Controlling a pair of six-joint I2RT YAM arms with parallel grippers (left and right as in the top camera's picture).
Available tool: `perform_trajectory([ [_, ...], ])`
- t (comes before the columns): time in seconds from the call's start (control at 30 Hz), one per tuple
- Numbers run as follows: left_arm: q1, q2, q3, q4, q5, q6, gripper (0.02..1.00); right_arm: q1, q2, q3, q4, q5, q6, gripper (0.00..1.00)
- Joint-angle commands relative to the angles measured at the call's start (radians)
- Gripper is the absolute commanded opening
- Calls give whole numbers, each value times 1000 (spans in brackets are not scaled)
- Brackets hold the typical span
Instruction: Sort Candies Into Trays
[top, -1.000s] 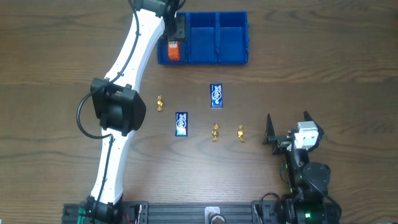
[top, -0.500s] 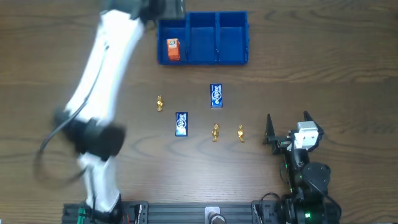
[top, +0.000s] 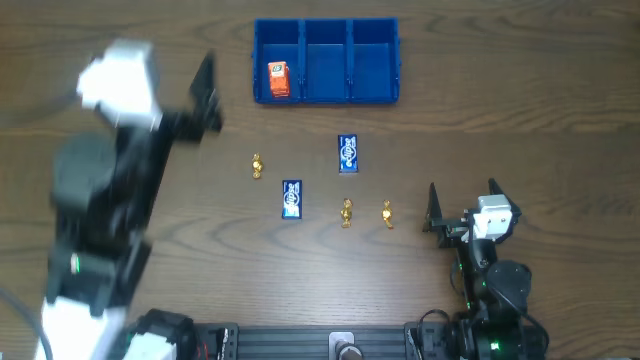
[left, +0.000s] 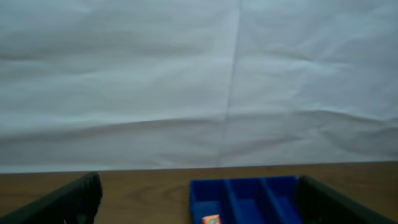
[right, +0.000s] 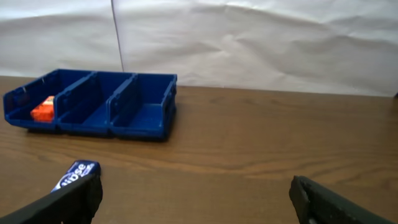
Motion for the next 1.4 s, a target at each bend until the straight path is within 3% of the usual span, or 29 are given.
perform_trajectory([
  [0.03, 130, -336, -340, 111, 142, 39, 996, -2, -8, -2, -4, 8, -11, 998],
  [0.27, 254, -686, -669, 151, 224, 37, 998, -2, -8, -2, -4, 8, -11, 998],
  [0.63, 273, -855, -930, 158, 264, 35, 998, -2, -8, -2, -4, 8, -11, 998],
  [0.93, 273, -854, -956, -29, 263, 36, 998, -2, -8, -3, -4, 9, -11, 998],
  [1.4, 273, -853, -956, -27, 264, 35, 998, -2, -8, -2, -4, 8, -11, 998],
])
